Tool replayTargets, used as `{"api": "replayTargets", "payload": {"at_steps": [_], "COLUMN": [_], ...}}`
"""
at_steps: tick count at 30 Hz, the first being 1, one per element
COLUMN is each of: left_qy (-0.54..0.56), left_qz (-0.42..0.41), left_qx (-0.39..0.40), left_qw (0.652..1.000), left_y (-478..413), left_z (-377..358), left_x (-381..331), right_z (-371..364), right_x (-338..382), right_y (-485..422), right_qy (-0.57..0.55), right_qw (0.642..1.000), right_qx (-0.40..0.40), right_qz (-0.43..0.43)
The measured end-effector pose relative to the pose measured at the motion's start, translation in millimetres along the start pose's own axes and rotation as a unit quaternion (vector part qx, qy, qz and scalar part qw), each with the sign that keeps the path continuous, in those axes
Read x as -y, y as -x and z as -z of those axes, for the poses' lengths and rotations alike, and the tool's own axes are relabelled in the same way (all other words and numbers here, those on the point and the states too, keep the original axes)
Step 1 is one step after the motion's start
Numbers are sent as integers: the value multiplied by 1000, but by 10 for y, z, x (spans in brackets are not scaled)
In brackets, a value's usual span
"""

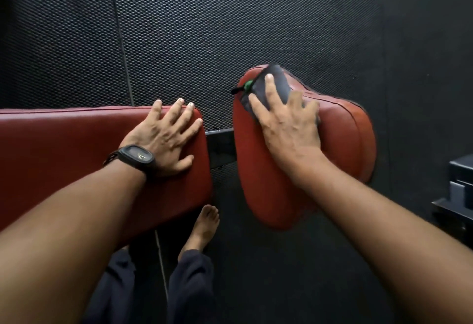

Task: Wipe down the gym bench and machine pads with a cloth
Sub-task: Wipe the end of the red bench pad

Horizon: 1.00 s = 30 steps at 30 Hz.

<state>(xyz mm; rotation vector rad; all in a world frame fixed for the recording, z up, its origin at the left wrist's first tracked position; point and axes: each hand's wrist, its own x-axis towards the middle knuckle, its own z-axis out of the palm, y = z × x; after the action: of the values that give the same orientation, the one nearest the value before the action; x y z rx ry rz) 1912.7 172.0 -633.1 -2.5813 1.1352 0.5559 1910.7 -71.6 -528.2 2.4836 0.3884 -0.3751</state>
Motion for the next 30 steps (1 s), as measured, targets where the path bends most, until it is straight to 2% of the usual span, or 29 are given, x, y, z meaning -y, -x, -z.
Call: {"api": "replayTargets", "payload": {"at_steps": [4, 6, 8, 10, 15, 18, 21, 24, 26, 30], "left_qy": [1, 3, 6, 3, 2, 0, 6, 6, 10, 5], "left_qz": [-3, -2, -2, -4, -4, -6, -3, -1, -1, 3], "left_qx": [6, 6, 11, 8, 7, 9, 6, 5, 7, 8], "left_qw": [1000, 1000, 1000, 1000, 1000, 1000, 1000, 1000, 1000, 1000], "left_y": [-4, -4, -7, -21, -18, -27, -21, -27, -19, -30], "left_z": [23, 23, 28, 15, 12, 9, 22, 18, 25, 27], "left_x": [1, -1, -4, -10, -7, 2, 6, -3, -9, 3], "right_z": [-170, -264, -268, -223, -64, -136, -273, -392, -351, -192], "right_x": [289, 299, 182, 35, -303, -152, 145, 250, 226, 67], "right_y": [465, 478, 316, 187, 348, 741, 828, 389, 12, -414], "right_qy": [26, 38, 30, 27, 2, -9, -12, 10, 39, -7], "right_qw": [999, 997, 996, 997, 992, 988, 994, 994, 993, 997], "right_qx": [1, -8, -35, -51, -90, -111, -99, -95, -85, -51], "right_qz": [40, 74, 71, 42, -93, -106, -52, 50, 74, -63]}}
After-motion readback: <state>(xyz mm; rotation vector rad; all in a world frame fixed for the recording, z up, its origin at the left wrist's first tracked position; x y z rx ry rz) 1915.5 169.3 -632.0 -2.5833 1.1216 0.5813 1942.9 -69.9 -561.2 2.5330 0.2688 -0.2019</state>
